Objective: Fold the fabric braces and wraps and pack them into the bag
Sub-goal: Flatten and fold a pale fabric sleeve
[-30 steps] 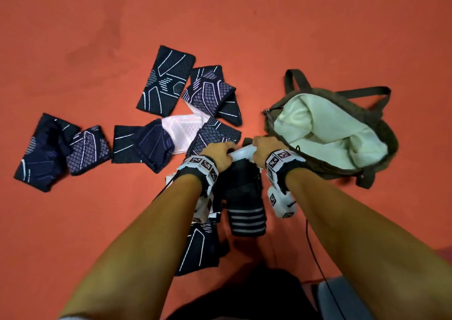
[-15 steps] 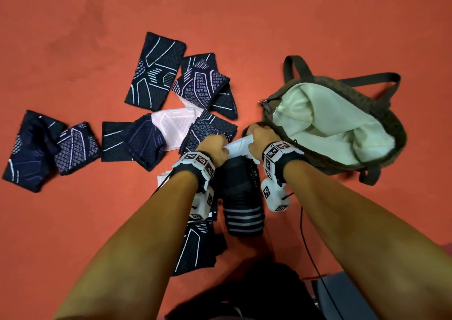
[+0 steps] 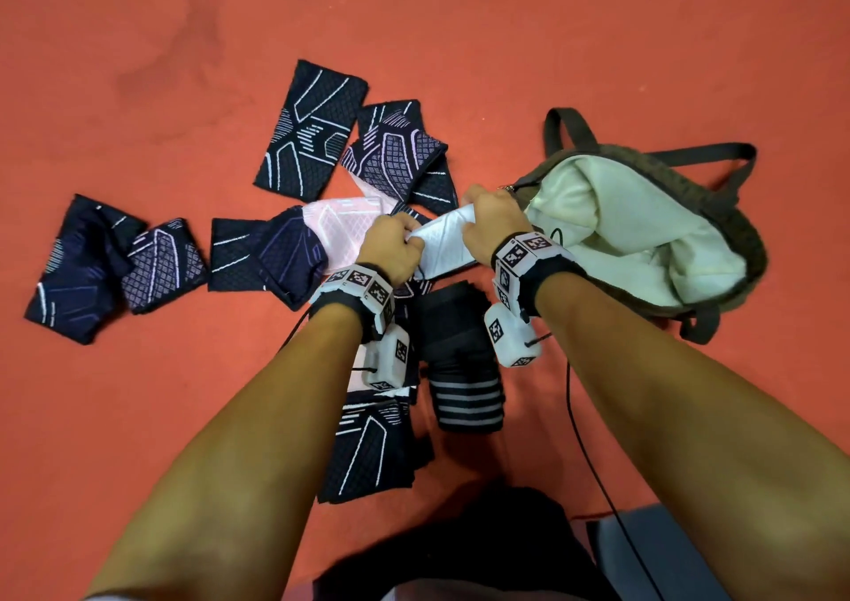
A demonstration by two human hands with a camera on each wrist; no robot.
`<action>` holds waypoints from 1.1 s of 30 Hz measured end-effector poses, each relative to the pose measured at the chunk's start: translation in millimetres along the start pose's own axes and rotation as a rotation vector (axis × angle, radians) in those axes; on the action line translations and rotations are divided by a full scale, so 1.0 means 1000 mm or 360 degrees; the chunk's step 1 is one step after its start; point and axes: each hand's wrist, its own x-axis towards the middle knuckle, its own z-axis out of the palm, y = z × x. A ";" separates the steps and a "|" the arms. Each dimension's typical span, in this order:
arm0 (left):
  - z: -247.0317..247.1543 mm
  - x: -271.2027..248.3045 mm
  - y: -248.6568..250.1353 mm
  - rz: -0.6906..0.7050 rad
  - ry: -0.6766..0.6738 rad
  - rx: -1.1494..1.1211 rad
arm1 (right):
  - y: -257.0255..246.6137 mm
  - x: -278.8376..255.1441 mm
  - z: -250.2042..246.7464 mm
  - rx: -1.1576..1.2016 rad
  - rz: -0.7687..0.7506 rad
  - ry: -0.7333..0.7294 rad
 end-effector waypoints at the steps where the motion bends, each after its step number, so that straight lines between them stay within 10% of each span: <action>1: -0.006 -0.004 -0.002 0.0001 0.0050 -0.0040 | -0.005 -0.004 0.000 0.0020 -0.0014 0.0020; 15: -0.094 -0.102 -0.111 -0.0169 0.0647 -0.0842 | -0.122 -0.087 0.060 0.0365 -0.0372 0.0051; 33: -0.074 -0.201 -0.318 -0.0553 0.0587 -0.0983 | -0.211 -0.143 0.235 0.0095 -0.0305 -0.0374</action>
